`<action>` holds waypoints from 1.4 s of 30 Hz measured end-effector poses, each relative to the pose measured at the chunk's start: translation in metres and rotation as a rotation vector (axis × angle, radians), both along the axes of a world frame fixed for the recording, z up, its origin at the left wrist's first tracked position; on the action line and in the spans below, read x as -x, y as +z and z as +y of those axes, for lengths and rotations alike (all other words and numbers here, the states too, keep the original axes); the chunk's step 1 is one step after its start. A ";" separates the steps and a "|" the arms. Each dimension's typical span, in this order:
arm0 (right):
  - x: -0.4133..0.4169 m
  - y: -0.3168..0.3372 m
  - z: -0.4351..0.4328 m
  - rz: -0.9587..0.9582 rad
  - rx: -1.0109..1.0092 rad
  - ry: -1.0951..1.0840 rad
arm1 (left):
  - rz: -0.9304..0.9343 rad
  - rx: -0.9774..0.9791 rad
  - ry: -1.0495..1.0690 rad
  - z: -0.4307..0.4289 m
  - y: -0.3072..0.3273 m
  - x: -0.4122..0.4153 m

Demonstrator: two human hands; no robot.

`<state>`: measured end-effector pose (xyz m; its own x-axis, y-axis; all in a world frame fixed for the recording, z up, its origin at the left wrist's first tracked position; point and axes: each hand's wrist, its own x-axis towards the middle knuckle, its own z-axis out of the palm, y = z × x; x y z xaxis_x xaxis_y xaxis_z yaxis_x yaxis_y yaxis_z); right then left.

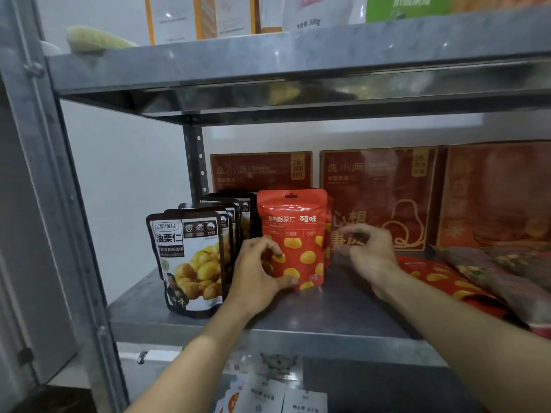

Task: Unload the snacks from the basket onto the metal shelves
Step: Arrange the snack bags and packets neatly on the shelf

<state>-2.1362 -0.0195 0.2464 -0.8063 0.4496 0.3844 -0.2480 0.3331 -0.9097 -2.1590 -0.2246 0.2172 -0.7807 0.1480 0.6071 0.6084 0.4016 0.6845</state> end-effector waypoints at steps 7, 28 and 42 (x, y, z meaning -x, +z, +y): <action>-0.065 0.020 0.024 -0.023 -0.169 -0.026 | -0.085 0.091 0.102 0.000 0.006 -0.055; -0.143 -0.006 0.149 -0.368 -0.479 -0.037 | -0.457 0.041 -0.211 0.211 0.017 -0.097; -0.134 -0.004 0.103 -0.012 0.059 0.014 | -0.194 -0.255 -0.285 0.153 0.011 -0.114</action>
